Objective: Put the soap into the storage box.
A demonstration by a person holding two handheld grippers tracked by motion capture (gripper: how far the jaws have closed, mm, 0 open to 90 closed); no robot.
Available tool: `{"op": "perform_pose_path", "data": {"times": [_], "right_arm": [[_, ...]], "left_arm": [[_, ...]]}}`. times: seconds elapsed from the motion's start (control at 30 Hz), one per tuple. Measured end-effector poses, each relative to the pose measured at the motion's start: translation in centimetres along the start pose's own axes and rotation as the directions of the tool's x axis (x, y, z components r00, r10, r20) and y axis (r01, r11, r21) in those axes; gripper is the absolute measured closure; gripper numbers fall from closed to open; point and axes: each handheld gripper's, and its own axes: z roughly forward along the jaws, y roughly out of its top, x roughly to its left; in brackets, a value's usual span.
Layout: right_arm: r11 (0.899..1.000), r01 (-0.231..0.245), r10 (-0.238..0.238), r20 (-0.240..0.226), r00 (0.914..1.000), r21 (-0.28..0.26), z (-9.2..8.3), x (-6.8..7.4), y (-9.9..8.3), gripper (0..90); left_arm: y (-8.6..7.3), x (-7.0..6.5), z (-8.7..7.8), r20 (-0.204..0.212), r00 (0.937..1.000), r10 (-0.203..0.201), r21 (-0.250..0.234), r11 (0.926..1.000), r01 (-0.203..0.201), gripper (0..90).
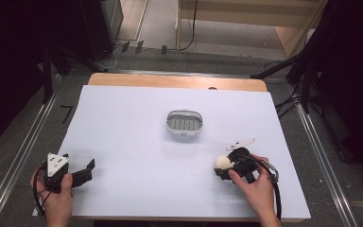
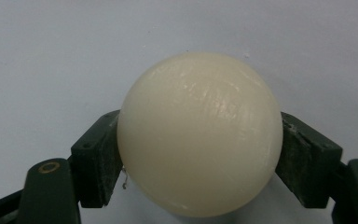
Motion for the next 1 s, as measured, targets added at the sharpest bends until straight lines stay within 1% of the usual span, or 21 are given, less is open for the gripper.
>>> {"op": "perform_pose_path", "data": {"times": [0.17,0.2,0.23,0.3,0.63,0.77,0.8,1.0], "right_arm": [[1.0,0.004,-0.004,0.006,1.0,-0.002,-0.1,-0.1,0.2,24.6],[1.0,0.0,0.0,0.012,0.9999,0.001,-0.2,-0.1,0.2,24.6],[1.0,0.008,-0.008,0.014,0.9999,0.0,-0.3,-0.2,0.3,24.6],[1.0,0.007,-0.007,0.016,0.9998,-0.005,-0.5,-0.1,0.4,24.6],[1.0,0.01,-0.01,0.016,0.9998,-0.007,-1.1,-0.1,0.9,24.6],[1.0,0.002,-0.002,0.009,1.0,-0.012,-1.3,-0.2,1.2,24.6],[1.0,0.0,0.0,0.014,0.9999,-0.018,-1.3,-0.2,1.3,24.6],[1.0,0.004,-0.004,0.016,0.9999,-0.02,-1.6,-0.1,1.8,24.6]], "left_arm": [[0.0,0.0,0.0,0.0,1.0,-0.001,0.0,1.0,0.001,7.4],[0.0,0.0,0.0,0.001,1.0,0.0,-0.001,1.0,0.0,7.4],[0.0,0.0,0.0,0.0,1.0,0.0,0.0,1.0,0.0,7.4],[0.0,0.0,0.0,-0.001,1.0,0.0,0.0,1.0,0.0,7.4],[0.0,0.0,0.0,0.001,1.0,-0.001,0.002,1.0,0.001,7.4],[0.0,0.0,0.0,0.0,1.0,0.0,0.003,1.0,0.0,7.4],[0.0,0.0,0.0,0.0,1.0,-0.001,0.003,1.0,0.001,7.4],[0.0,0.0,0.0,0.0,1.0,-0.001,0.003,1.0,0.001,7.4]]}}
